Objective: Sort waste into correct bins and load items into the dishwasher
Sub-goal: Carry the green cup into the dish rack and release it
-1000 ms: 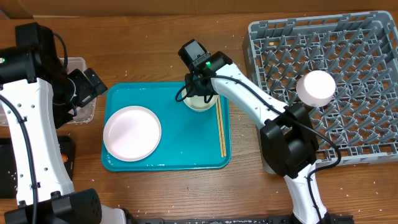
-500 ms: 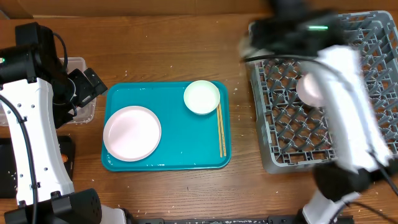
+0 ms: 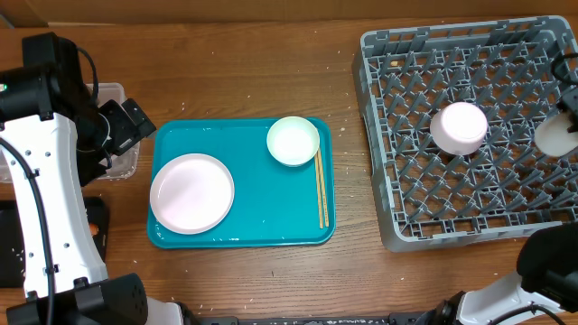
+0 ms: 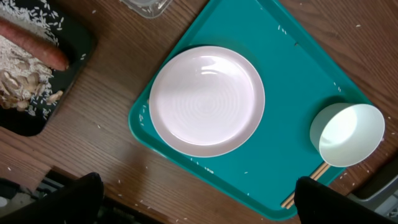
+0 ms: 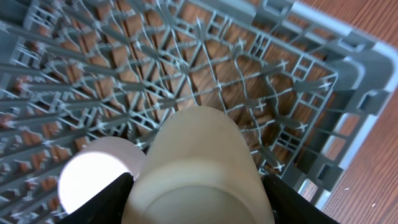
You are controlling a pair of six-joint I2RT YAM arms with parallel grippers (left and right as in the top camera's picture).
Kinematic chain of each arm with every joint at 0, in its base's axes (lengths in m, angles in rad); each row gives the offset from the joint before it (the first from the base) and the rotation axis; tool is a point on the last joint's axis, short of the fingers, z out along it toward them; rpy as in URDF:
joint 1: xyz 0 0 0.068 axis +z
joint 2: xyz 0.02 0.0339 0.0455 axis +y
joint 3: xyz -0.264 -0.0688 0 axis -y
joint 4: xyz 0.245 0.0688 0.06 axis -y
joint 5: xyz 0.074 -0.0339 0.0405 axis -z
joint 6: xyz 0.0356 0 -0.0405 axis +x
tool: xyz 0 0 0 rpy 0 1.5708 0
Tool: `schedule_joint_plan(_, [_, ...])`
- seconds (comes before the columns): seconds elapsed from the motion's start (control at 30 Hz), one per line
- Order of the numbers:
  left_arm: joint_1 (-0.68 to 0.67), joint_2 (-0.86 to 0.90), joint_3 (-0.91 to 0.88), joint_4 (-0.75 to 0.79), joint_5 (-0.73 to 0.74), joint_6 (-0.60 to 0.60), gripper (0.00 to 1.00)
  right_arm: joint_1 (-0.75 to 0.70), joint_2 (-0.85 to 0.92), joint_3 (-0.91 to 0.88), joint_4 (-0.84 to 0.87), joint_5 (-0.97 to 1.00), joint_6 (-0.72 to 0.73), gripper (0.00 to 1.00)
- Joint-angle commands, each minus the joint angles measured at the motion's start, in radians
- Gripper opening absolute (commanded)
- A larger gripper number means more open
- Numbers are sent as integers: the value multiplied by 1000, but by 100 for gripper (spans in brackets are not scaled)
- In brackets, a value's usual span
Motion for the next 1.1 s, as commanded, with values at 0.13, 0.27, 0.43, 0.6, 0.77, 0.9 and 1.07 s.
schedule_joint_plan(0.13, [4,2,-5,2,0,-10,100,8,-8,-102,19,-30,-1,70])
schedule_joint_plan(0.27, [4,2,-5,2,0,-10,100,8,-8,-102,-7,-31,-1,75])
schedule_joint_plan(0.43, [4,2,-5,2,0,-10,100,8,-9,-102,-33,-57,-2,100])
schedule_joint_plan(0.6, [4,2,-5,2,-1,-10,100,14,-51,-92,-58,-85,-2,100])
schedule_joint_plan(0.77, [4,2,-5,2,-1,-10,100,60,-201,-88,-51,-330,-82,100])
schedule_joint_plan(0.9, [4,2,-5,2,0,-10,100,241,-294,-88,-6,-491,-116,99])
schedule_joint_plan(1.07, [4,2,-5,2,-1,-10,100,673,-257,-113,146,-461,-115,93])
